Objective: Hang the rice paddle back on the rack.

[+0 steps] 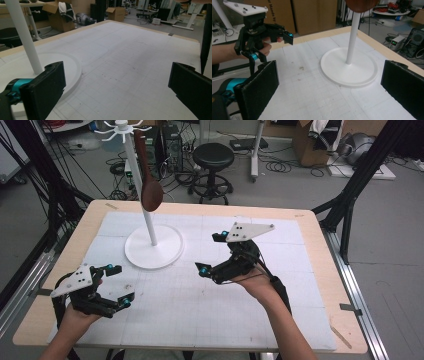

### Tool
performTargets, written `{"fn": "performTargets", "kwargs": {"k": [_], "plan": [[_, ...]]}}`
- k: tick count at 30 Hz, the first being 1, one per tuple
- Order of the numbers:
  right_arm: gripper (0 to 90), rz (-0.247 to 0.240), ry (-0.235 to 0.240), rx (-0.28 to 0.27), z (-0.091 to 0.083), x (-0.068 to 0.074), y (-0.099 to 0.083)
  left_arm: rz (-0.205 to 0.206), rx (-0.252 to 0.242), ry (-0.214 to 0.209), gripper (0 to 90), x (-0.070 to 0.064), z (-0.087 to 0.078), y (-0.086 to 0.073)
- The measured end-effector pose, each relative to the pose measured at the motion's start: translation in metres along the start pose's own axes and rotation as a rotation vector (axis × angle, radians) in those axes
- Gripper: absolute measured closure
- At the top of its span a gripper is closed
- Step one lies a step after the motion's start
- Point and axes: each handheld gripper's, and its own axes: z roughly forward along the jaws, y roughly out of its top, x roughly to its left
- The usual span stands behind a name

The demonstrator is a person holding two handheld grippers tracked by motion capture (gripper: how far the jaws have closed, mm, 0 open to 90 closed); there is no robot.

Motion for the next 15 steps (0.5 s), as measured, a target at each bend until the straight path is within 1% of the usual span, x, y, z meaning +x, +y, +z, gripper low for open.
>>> {"fn": "performTargets", "kwargs": {"k": [1, 6, 10, 15], "plan": [[0.3, 0.011, 0.0, 0.002, 0.0, 0.0, -0.005, 0.001, 0.0, 0.0, 1.8, 0.0, 0.0, 0.0], [0.3, 0.018, -0.016, 0.008, -0.005, -0.003, -0.021, -0.012, -0.004, 0.004, 1.8, 0.002, -0.004, 0.0], [0.3, 0.031, -0.036, -0.009, -0.014, -0.003, -0.034, -0.02, -0.008, 0.003, 1.7, 0.003, -0.005, 0.0], [0.3, 0.04, -0.058, -0.005, -0.023, -0.001, -0.051, -0.018, -0.01, 0.0, 1.7, 0.002, -0.006, 0.001]]}}
